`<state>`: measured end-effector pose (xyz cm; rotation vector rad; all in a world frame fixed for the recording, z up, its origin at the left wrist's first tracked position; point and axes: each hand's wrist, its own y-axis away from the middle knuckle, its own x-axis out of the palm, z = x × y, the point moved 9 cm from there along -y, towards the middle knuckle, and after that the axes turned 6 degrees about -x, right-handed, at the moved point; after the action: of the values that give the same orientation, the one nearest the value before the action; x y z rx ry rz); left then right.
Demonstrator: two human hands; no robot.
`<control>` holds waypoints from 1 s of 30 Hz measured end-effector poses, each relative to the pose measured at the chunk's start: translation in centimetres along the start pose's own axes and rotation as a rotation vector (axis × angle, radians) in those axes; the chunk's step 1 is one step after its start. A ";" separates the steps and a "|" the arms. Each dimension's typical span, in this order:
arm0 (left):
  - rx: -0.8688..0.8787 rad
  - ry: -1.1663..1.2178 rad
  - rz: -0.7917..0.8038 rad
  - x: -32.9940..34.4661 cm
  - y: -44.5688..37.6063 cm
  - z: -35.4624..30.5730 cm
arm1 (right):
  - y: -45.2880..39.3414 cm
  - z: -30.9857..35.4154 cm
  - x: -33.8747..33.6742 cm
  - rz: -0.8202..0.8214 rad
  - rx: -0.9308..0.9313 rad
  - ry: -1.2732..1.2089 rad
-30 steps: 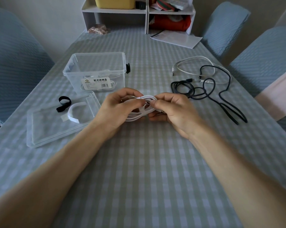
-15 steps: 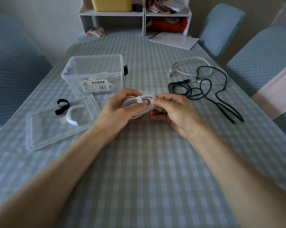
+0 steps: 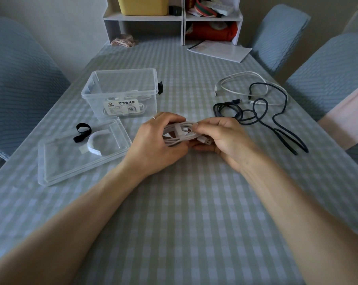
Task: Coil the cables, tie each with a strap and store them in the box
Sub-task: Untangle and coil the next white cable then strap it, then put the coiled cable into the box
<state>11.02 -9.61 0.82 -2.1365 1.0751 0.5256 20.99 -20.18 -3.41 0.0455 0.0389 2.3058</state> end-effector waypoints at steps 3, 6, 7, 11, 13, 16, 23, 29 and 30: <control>-0.064 0.005 0.009 0.0 0.0 0.2 | 0.2 0.0 0.2 0.009 -0.021 0.041; -0.073 -0.011 0.001 -0.2 0.1 0.2 | 0.2 0.1 0.3 0.021 -0.048 0.078; -0.067 -0.019 0.002 -0.3 0.1 0.1 | 0.2 0.1 0.3 0.024 -0.052 0.076; -0.065 -0.006 0.006 -0.3 0.1 0.2 | 0.3 -0.1 0.4 0.022 -0.057 0.059; -0.059 0.006 0.019 -0.2 0.2 0.3 | 0.2 -0.2 0.3 0.018 -0.048 0.036; -0.024 -0.002 0.074 0.0 0.5 1.1 | 0.0 -0.5 0.0 0.027 -0.021 -0.037; -0.090 0.232 0.152 0.1 0.0 2.1 | 0.2 -0.4 0.2 0.047 -0.006 -0.145; -0.500 0.685 0.086 -0.4 0.2 4.7 | 0.1 -0.2 -0.2 -0.051 -0.014 -0.345; -0.569 0.748 0.076 -0.2 0.4 5.2 | 0.2 -0.3 -0.3 -0.066 -0.021 -0.362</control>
<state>10.29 -5.89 -2.78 -2.9181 1.5388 0.0322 21.09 -20.53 -3.70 0.4417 -0.1668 2.1988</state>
